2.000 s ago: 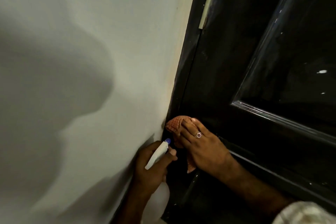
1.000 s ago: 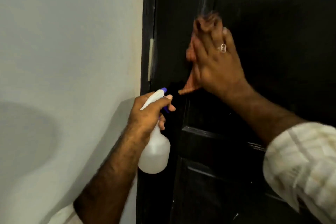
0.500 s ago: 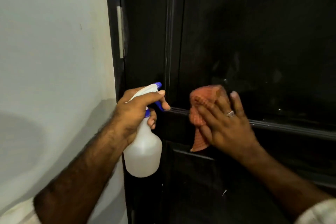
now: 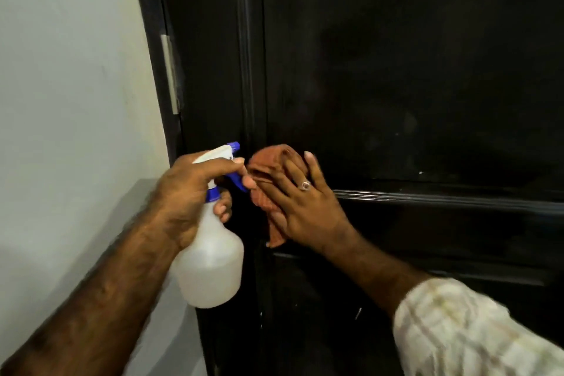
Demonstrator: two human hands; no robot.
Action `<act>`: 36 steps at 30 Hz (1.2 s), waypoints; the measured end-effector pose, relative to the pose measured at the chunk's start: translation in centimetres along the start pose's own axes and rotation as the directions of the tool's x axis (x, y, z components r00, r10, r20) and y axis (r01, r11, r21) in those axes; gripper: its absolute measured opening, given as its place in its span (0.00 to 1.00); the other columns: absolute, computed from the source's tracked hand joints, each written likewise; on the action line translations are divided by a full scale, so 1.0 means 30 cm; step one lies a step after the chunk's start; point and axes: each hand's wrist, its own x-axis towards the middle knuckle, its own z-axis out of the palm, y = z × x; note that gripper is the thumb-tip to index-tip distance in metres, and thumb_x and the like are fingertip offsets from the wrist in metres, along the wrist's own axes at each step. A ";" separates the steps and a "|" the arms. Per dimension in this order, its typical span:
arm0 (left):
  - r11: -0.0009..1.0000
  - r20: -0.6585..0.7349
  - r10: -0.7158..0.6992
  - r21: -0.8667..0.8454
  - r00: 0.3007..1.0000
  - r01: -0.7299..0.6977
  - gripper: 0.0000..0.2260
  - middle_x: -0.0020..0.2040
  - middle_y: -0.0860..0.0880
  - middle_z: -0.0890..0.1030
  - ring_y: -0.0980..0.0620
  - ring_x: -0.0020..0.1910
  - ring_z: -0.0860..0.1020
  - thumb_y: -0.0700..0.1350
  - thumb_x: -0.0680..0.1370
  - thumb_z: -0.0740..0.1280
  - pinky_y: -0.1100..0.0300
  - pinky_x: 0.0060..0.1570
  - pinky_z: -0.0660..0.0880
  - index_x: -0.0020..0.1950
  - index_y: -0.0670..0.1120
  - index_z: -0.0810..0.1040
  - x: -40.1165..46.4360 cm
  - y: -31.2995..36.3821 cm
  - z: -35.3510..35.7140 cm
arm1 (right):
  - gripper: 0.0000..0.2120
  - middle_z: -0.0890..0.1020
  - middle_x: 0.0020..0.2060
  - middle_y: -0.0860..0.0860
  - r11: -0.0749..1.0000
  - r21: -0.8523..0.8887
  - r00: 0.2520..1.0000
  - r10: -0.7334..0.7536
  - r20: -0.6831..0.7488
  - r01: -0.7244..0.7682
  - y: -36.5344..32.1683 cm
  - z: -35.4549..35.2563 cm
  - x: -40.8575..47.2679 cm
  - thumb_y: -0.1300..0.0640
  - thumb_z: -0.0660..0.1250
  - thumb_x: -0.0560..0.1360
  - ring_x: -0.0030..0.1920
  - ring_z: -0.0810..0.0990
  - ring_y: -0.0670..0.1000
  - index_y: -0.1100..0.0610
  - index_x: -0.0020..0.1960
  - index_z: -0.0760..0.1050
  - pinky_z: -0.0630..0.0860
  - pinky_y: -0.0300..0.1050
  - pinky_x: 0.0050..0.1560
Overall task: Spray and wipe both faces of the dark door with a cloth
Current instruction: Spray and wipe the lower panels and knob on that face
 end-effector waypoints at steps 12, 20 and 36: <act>0.996 0.030 0.069 -0.054 0.997 -0.067 0.08 0.48 0.33 0.84 0.51 0.19 0.65 0.41 0.81 0.67 0.61 0.24 0.68 0.51 0.35 0.80 0.047 0.056 0.104 | 0.39 0.52 0.86 0.63 0.770 -0.025 0.762 0.626 -0.167 -0.638 0.276 -0.152 0.115 0.33 0.55 0.84 0.84 0.49 0.73 0.57 0.87 0.58 0.35 0.79 0.78; 0.999 0.079 0.046 0.005 0.996 -0.047 0.10 0.48 0.33 0.82 0.51 0.19 0.65 0.44 0.80 0.68 0.60 0.23 0.68 0.49 0.37 0.80 0.064 0.026 0.127 | 0.35 0.66 0.84 0.55 0.997 -0.079 1.000 -0.022 -0.022 0.020 0.249 -0.103 0.076 0.30 0.60 0.82 0.86 0.55 0.64 0.47 0.83 0.68 0.45 0.72 0.83; 0.992 0.218 -0.023 -0.113 0.976 0.049 0.09 0.46 0.34 0.84 0.49 0.19 0.65 0.42 0.77 0.72 0.60 0.26 0.67 0.49 0.35 0.80 0.097 -0.088 0.349 | 0.43 0.59 0.85 0.56 0.931 -0.301 0.964 0.246 0.104 -0.205 0.681 -0.314 -0.425 0.26 0.58 0.81 0.86 0.50 0.64 0.49 0.87 0.53 0.42 0.79 0.80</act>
